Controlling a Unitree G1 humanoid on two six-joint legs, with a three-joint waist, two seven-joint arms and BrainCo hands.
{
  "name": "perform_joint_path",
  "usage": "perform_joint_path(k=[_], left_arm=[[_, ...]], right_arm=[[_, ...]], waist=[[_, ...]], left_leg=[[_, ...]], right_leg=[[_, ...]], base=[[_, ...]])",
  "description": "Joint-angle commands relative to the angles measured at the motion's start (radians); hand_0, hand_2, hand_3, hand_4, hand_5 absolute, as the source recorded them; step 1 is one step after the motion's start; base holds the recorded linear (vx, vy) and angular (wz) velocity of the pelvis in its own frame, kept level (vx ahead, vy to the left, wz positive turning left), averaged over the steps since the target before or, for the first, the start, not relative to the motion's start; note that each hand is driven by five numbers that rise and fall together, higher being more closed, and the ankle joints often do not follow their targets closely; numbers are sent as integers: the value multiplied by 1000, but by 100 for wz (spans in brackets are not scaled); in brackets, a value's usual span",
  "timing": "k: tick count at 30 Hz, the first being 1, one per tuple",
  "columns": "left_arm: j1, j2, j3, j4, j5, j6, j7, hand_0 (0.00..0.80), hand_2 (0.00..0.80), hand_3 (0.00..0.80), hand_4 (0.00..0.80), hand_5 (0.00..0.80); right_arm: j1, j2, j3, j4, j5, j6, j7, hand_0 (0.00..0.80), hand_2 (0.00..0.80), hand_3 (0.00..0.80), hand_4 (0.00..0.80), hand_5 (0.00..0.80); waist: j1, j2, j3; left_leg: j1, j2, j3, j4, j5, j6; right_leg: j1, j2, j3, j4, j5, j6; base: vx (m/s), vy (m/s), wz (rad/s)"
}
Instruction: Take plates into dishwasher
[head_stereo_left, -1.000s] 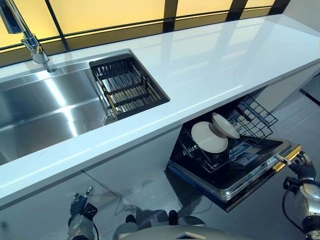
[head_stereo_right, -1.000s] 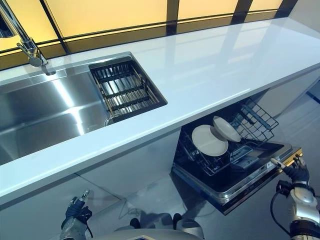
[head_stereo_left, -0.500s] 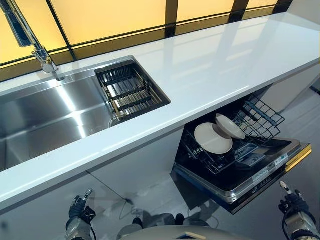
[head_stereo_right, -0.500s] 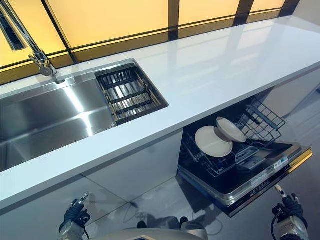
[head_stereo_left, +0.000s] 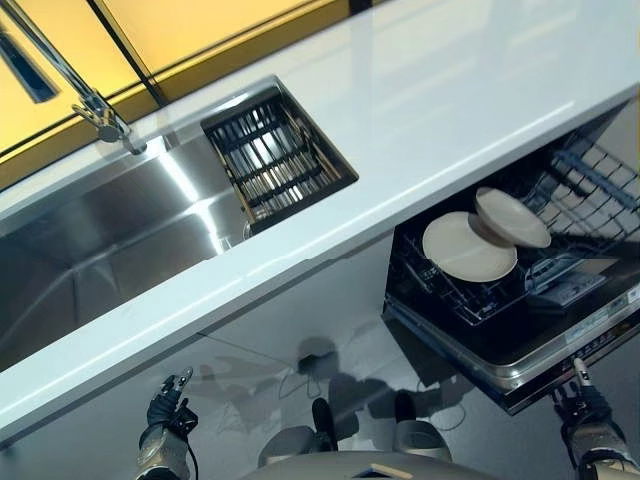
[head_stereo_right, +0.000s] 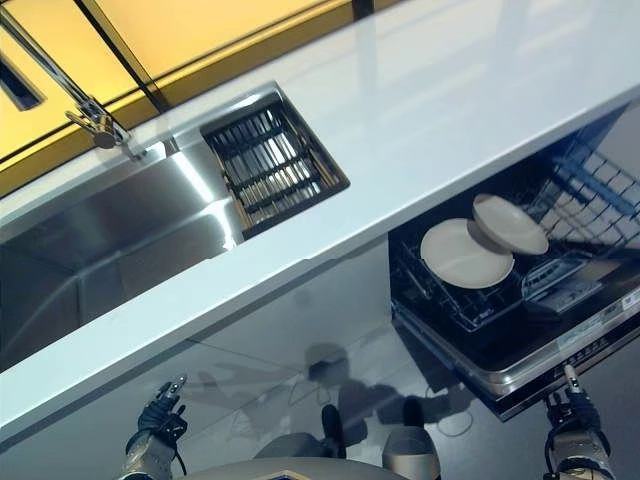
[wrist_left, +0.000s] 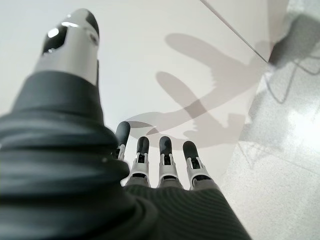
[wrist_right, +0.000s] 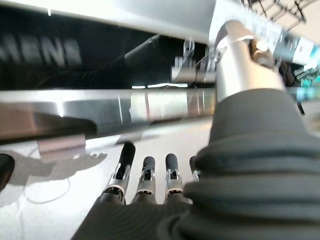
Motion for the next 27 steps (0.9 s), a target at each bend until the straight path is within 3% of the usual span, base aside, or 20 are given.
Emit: perform_joint_path(k=[1, 6, 11, 19, 27], left_arm=[[-93, 1, 9, 15, -37, -75, -24, 0, 0, 0, 0, 0], [-81, -12, -11, 2, -32, -66, -26, 0, 0, 0, 0, 0], [-73, -6, -44, 0, -36, -58, -33, 0, 0, 0, 0, 0], [-76, 22, -69, 9, -40, -48, -31, 0, 0, 0, 0, 0], [-78, 31, -81, 10, -23, -45, -11, 0, 0, 0, 0, 0]], right_arm=[[-153, -15, -15, 37, -12, 17, 141, 0, 0, 0, 0, 0], [-190, -12, 25, -2, -55, -16, 301, 0, 0, 0, 0, 0], [-246, -21, 110, -86, -120, -96, 424, 0, 0, 0, 0, 0], [-336, -27, 214, -287, -95, -126, 414, 0, 0, 0, 0, 0], [-416, -34, 264, -398, -65, -93, 373, 0, 0, 0, 0, 0]], waist=[[-1, 4, 20], [5, 17, 9], [14, 11, -9], [22, -23, -34], [41, -63, -57]], left_leg=[[27, -52, -46, -1, -76, -9], [32, -57, -50, -1, -78, -12], [38, -58, -55, -1, -79, -12], [39, -54, -60, -1, -79, -12], [47, -44, -62, -1, -79, -11]], right_leg=[[-58, -52, -4, 52, -13, 23], [-52, -60, -13, 48, -15, 21], [-41, -63, -25, 44, -16, 18], [-40, -58, -31, 47, -16, 18], [-23, -54, -37, 39, -9, 20]], base=[[12, 53, -1], [11, 17, -8], [17, 0, -3], [18, -21, -6], [28, -38, -5]])
